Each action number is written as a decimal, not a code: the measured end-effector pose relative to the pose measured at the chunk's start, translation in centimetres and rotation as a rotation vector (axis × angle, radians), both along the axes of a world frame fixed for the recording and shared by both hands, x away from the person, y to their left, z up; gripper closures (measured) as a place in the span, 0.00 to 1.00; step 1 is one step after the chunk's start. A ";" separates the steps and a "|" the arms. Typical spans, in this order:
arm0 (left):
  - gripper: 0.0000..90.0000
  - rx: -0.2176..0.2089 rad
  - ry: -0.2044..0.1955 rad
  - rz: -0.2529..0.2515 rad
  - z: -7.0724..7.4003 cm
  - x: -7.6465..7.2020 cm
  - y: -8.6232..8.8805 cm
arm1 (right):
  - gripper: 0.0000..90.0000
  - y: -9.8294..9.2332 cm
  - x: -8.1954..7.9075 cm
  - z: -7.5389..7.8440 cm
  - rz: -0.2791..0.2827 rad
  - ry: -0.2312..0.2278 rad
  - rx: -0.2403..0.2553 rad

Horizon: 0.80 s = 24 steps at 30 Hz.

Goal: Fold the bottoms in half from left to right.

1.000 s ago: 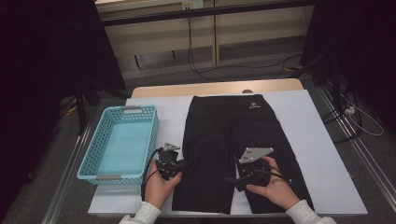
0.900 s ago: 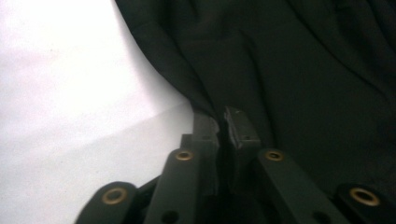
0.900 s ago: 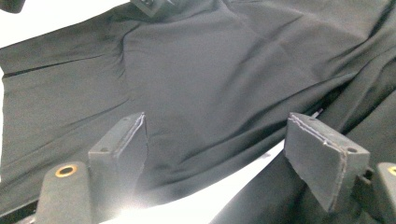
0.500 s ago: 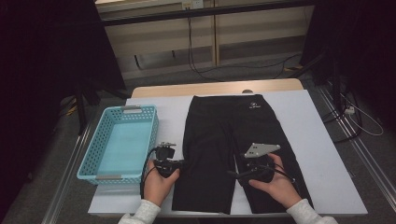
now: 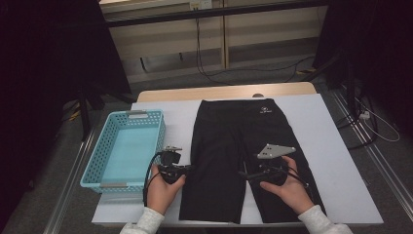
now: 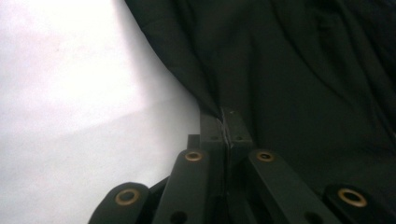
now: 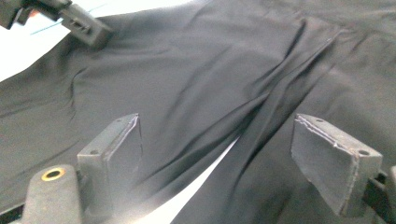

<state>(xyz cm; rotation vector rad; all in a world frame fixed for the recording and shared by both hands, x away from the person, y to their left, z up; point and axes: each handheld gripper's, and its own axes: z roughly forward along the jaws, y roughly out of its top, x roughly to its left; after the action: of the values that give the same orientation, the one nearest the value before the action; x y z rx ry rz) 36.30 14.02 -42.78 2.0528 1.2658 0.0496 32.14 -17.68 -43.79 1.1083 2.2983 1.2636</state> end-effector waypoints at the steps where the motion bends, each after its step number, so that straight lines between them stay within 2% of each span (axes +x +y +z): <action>1: 0.99 -0.007 -0.008 -0.003 0.2 -0.1 -0.1 | 0.18 0.0 0.1 0.0 -0.009 -0.001 0.004; 4: 0.99 -0.020 -0.021 -0.010 0.5 -0.3 -0.4 | 0.18 0.2 0.3 0.0 -0.022 -0.003 -0.002; 9: 0.99 0.003 -0.063 -0.025 0.9 -0.7 -0.9 | 0.16 0.1 0.5 0.1 -0.059 -0.004 -0.015; 14: 0.99 -0.020 -0.066 -0.039 1.2 -0.9 -1.2 | 0.15 -0.1 0.8 0.1 -0.084 -0.009 -0.014; 18: 0.99 -0.016 -0.082 -0.047 1.3 -1.0 -1.6 | 0.13 -0.1 0.9 0.3 -0.110 -0.029 -0.030; 24: 0.99 -0.021 -0.090 -0.058 1.3 -1.2 -2.1 | 0.12 -0.1 1.3 0.5 -0.129 -0.039 -0.015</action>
<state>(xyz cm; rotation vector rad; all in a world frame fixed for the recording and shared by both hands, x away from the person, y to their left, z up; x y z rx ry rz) 35.13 11.91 -41.46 2.0444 1.1473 0.1004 33.41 -17.79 -43.30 1.1957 2.1668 1.2060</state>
